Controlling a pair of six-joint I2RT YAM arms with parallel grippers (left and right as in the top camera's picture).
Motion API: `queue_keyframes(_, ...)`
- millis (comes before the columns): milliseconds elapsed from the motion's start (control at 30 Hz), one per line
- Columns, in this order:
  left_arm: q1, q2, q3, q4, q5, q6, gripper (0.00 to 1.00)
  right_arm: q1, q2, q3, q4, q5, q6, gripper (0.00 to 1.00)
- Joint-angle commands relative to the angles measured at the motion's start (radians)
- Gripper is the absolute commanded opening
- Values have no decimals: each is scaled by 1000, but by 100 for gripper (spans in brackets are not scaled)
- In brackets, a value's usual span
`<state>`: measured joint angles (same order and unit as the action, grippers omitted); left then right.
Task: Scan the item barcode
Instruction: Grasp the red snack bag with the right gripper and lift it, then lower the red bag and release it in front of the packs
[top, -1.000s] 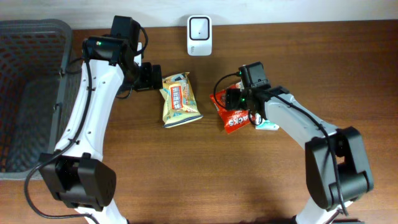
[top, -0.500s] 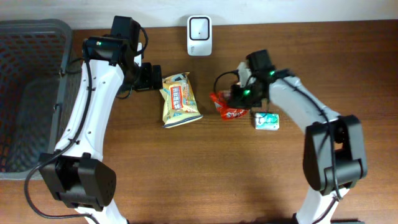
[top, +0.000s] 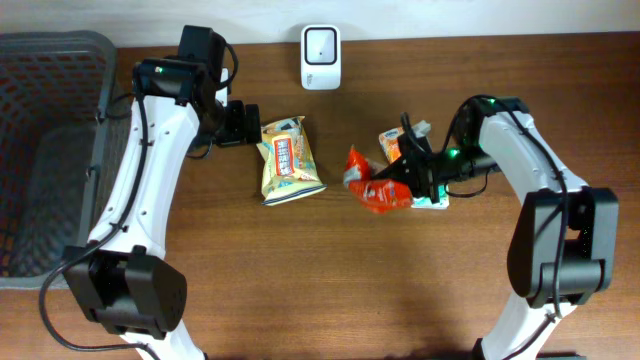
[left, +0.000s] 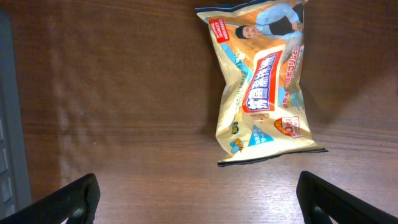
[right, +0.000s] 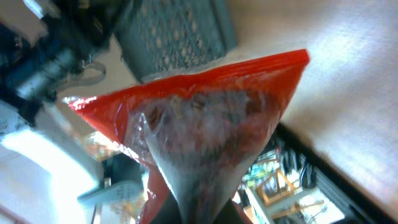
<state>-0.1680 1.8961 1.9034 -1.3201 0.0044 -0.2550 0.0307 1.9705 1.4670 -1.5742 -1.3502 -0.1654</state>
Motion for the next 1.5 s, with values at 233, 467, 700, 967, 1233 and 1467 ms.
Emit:
queue_keyframes(233,1,-2,-1,0,7,-10,99,101,-1,7,-114,-26,-275,4)
queue_keyframes(467,1,-2,-1,0,7,-10,99,101,-1,7,-97,-26,-276,4)
queue_keyframes(700,1,-2,-1,0,7,-10,99,99,-1,7,89,22,-275,4)
queue_keyframes(967,1,-2,-1,0,7,-10,99,100,-1,7,490,644,-207,8)
queue_keyframes(1233,1,-2,-1,0,8,-10,99,101,-1,7,606,915,171,70)
queue_keyframes(1467,1,-2,-1,0,7,-10,99,114,-1,7,575,914,365,4)
